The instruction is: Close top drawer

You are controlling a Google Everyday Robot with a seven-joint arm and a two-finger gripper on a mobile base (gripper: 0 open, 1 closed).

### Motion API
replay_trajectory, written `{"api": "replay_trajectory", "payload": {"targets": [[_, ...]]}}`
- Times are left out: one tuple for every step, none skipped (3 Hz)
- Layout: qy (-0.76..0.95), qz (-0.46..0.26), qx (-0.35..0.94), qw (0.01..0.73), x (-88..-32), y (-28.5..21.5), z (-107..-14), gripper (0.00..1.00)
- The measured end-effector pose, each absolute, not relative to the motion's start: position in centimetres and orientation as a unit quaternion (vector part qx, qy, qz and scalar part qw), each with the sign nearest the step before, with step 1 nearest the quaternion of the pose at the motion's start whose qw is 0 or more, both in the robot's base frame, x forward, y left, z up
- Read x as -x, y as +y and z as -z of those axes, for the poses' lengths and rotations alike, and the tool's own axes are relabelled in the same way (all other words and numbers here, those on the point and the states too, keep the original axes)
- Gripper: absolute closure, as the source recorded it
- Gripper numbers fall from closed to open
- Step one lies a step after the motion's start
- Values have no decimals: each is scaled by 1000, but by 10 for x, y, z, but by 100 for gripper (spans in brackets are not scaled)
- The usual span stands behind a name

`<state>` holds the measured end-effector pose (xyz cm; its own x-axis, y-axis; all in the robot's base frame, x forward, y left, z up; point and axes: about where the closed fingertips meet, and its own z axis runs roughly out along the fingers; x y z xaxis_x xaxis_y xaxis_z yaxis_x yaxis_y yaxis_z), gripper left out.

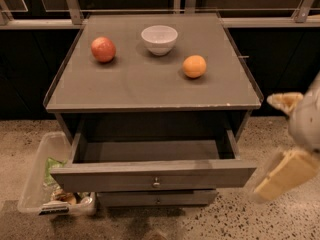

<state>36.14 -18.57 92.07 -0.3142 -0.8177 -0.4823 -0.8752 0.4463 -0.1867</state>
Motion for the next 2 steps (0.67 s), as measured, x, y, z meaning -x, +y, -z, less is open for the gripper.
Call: {"api": "replay_trajectory", "payload": {"targets": [[813,-140,498,267,-341,-151,-851,0],[815,-224,483,229,-317,-119,-757,0]]}}
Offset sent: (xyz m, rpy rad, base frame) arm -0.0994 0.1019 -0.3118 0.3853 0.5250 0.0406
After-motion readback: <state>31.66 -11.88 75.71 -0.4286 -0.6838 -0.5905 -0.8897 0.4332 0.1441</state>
